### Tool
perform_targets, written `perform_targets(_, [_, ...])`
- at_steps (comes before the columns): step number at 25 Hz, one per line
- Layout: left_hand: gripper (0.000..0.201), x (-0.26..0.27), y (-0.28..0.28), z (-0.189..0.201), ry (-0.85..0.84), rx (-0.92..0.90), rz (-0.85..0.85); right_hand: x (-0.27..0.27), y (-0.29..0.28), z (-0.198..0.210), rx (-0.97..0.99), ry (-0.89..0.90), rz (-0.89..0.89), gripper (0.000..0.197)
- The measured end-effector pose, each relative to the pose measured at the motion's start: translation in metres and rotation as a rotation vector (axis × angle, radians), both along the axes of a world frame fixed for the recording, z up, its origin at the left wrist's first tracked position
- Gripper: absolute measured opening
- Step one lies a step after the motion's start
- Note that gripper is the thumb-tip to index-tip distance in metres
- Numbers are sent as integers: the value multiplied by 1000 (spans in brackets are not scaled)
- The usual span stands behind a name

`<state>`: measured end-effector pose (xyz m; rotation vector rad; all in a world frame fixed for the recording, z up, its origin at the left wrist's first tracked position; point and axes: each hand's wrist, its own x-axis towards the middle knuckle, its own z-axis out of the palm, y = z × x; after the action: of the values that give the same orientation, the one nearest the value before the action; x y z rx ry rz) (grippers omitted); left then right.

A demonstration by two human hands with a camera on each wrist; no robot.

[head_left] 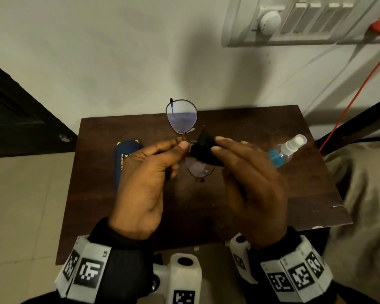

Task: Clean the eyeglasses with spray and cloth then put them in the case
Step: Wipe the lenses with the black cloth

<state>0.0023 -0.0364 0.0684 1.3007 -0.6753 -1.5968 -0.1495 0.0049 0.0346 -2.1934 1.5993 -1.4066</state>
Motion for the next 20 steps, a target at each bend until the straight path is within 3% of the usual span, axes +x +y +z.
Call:
perform_targets(6, [10, -5, 0, -1, 3, 2, 107, 11, 4, -10, 78, 236, 154, 37])
perform_targets(12, [8, -2, -2, -4, -34, 28, 78, 4, -3, -14, 122, 174, 3, 42])
perform_targets(17, [10, -6, 0, -4, 1, 13, 98, 3, 0, -14, 110, 251, 151, 40])
perform_targets(20, [18, -3, -2, -4, -11, -3, 85, -1, -3, -16, 117, 227, 82, 36])
